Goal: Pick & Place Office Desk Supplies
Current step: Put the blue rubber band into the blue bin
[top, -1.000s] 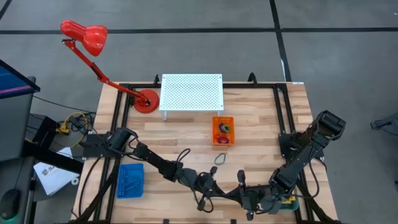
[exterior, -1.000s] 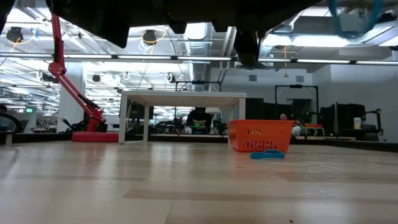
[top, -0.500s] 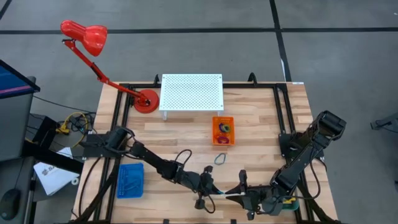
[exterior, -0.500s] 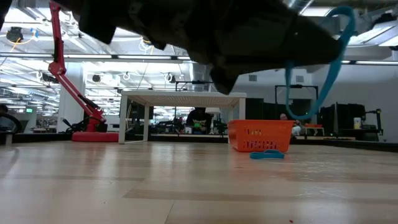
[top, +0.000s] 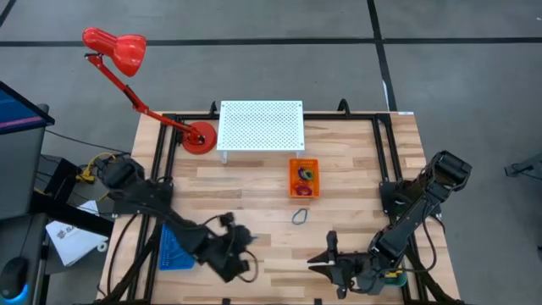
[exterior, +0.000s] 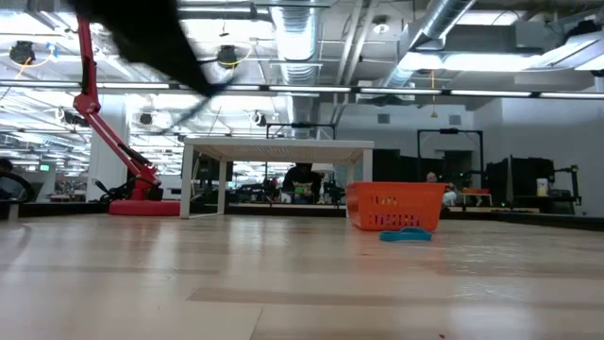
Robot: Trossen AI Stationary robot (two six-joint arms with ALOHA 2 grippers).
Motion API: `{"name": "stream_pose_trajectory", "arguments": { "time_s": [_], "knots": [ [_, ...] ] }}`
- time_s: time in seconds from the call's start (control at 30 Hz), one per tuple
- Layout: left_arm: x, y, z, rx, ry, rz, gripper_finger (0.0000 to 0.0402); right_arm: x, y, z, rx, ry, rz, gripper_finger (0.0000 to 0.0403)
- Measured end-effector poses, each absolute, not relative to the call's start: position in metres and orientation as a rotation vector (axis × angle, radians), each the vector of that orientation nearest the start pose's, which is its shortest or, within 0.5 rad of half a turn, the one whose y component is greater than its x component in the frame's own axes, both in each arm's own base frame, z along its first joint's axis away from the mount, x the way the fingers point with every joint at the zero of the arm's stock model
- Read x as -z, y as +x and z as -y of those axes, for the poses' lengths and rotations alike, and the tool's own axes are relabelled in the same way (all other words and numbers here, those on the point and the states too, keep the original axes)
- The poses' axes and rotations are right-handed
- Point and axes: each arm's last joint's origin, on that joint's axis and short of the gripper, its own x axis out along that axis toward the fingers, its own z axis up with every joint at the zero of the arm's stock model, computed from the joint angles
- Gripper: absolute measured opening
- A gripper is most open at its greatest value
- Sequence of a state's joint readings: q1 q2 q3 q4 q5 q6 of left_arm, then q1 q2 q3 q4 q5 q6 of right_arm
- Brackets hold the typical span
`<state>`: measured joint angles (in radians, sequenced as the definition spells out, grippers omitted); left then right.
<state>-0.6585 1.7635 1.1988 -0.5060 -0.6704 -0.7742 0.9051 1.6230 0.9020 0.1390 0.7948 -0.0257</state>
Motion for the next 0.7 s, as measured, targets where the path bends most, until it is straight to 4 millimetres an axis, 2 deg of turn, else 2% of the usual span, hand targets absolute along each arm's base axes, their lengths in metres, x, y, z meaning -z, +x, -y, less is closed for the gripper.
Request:
{"name": "stream_pose_trajectory", "arguments": {
  "time_s": [0.27, 0.53, 0.7],
  "knots": [
    [-0.195, 0.239, 0.210, -0.461, -0.188, -1.046, 0.0000, -0.202, 0.224, -0.245, -0.097, -0.448, -0.391, 0.0078],
    [-0.209, 0.197, 0.218, -0.581, -0.297, -1.100, 0.0000, -0.201, 0.224, -0.243, -0.092, -0.443, -0.403, 0.0078],
    [-0.213, 0.166, 0.222, -0.732, -0.364, -1.152, 0.0000, -0.199, 0.223, -0.242, -0.089, -0.438, -0.418, 0.0078]
  ]
}}
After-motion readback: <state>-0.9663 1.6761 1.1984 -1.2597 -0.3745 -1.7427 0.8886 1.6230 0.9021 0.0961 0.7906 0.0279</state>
